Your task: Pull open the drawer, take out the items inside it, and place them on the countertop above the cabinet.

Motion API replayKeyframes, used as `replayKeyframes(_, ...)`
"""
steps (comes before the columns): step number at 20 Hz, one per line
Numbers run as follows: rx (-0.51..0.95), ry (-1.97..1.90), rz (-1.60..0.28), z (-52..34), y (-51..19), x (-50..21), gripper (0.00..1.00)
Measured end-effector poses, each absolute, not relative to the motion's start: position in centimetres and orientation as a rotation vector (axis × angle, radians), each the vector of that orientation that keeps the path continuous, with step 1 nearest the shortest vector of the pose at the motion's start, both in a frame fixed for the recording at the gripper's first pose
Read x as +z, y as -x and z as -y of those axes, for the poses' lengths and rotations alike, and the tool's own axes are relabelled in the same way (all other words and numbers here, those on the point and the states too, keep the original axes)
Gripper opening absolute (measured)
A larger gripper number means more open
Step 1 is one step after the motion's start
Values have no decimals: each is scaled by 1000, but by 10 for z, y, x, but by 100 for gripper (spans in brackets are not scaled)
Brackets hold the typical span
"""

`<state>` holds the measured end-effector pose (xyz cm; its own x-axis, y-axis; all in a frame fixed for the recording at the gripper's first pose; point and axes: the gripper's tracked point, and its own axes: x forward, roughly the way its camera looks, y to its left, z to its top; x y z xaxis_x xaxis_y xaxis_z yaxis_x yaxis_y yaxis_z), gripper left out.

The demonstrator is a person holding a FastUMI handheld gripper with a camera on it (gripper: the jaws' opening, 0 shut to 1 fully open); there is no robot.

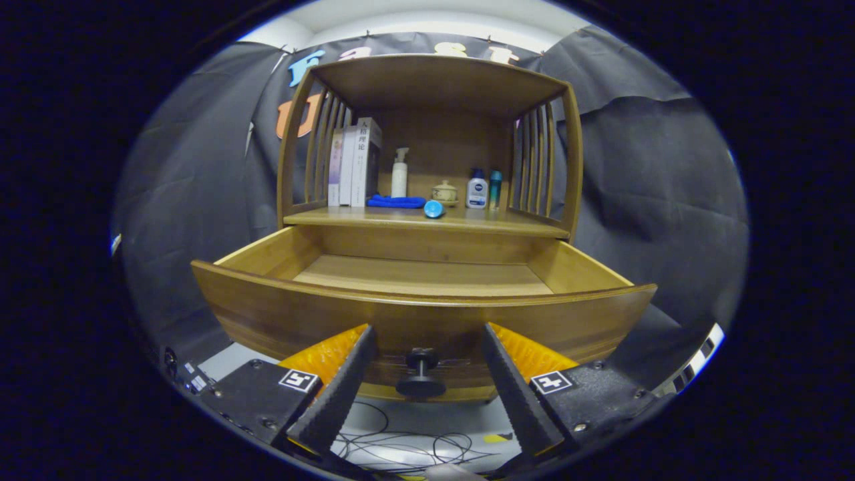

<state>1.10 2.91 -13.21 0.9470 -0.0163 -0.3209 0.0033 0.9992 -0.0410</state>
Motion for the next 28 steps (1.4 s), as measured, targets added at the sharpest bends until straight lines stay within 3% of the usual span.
replayKeyframes(12, 21, -35, -342, -31, -30, -132, 99)
replayKeyframes(28, 2, -29, -318, -40, -143, -124, 99)
